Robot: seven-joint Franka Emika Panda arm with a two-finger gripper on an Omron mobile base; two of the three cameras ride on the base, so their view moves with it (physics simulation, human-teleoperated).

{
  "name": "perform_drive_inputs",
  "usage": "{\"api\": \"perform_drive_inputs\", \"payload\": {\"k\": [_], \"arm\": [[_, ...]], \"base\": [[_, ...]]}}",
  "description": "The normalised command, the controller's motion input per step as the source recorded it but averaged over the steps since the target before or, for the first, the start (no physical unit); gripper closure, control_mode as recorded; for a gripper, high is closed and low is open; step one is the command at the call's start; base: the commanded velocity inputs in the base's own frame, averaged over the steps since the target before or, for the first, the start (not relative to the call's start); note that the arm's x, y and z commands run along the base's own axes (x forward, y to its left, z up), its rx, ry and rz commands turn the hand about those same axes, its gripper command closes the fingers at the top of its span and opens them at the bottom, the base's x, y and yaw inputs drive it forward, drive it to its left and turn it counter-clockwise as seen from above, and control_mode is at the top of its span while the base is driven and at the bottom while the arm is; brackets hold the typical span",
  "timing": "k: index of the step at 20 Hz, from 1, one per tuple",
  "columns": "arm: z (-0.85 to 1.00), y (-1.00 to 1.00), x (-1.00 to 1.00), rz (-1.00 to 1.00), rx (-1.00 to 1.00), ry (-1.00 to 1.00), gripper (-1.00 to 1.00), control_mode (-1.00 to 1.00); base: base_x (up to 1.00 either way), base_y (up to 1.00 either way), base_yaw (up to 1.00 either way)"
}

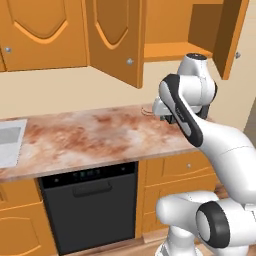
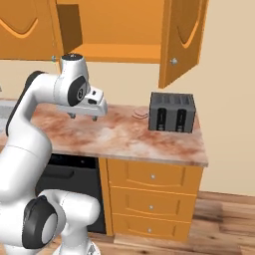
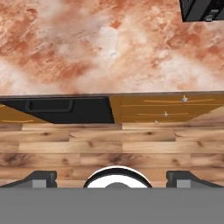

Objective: Close all open cabinet doors.

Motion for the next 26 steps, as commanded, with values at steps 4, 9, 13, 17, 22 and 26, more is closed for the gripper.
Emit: {"api": "perform_drive_inputs", "payload": {"k": [4,9,13,17,22,26], "arm": [[0.00,0.00,0.00,0.00,0.00,0.00,-1.00,1.00],[0.00,0.00,0.00,0.00,0.00,0.00,-1.00,1.00],[0.00,0.00,0.00,0.00,0.00,0.00,-1.00,1.00],[0.00,0.00,0.00,0.00,0.00,0.00,-1.00,1.00],[0.00,0.00,0.00,0.00,0.00,0.00,-1.00,1.00],[0.00,0.00,0.00,0.00,0.00,0.00,-1.00,1.00]], "base": [[0.24,-0.50,0.00],[0.50,-0.30,0.00],[0.45,-0.31,0.00],[0.49,-0.31,0.00],[0.54,-0.21,0.00],[0.55,0.00,-0.02]]}}
